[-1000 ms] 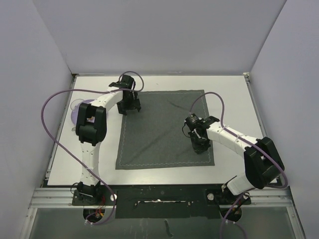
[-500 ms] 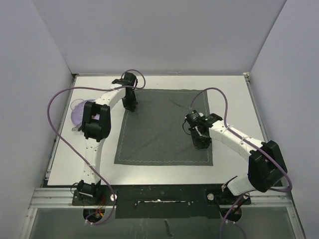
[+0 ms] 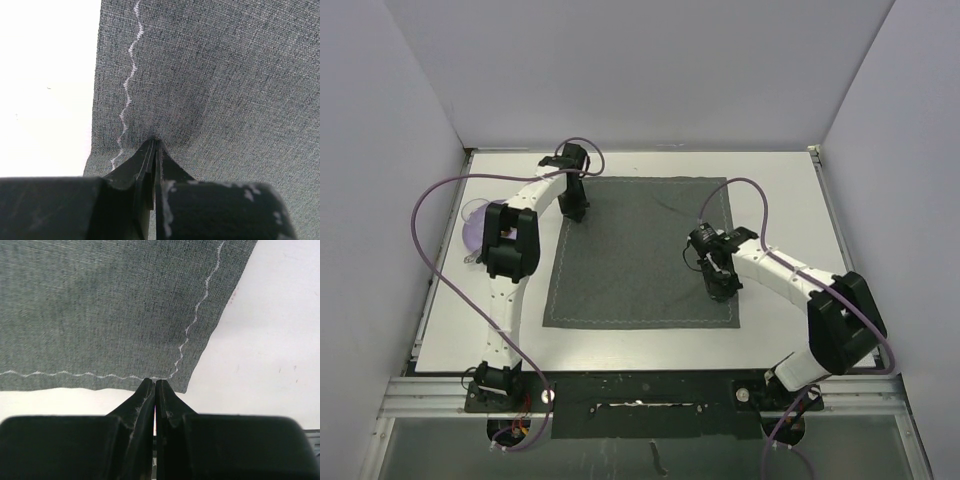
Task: Set the dinner table for one person
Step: Flatten out the napkin at the center of the board.
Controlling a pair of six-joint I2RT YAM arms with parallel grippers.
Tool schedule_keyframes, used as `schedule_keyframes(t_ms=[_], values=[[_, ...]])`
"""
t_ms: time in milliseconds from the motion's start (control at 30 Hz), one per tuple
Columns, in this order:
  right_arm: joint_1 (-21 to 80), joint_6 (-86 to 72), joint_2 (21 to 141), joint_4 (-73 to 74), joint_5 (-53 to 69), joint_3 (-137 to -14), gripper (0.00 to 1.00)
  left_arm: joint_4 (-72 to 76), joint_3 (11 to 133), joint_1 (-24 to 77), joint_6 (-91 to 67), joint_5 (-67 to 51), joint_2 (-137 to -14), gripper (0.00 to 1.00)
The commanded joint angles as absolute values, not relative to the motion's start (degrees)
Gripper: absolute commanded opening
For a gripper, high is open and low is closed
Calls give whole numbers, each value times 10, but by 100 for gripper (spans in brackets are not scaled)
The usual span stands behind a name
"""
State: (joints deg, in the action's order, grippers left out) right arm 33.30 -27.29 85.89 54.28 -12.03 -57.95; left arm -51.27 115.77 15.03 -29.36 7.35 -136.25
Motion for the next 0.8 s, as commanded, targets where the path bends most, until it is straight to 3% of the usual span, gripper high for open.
schedule_keyframes(t_ms=[0,233,767], values=[[318,-260,897,510,-126,-578,0,-538,1159,138,-287,106,-1389,0],[312,-251,980,482,-110,-606,0,-540,1152,134,-287,107,-1390,0],[279,-257,1004,506,-121,-592,0,-539,1141,127,-287,102,-1384,0]])
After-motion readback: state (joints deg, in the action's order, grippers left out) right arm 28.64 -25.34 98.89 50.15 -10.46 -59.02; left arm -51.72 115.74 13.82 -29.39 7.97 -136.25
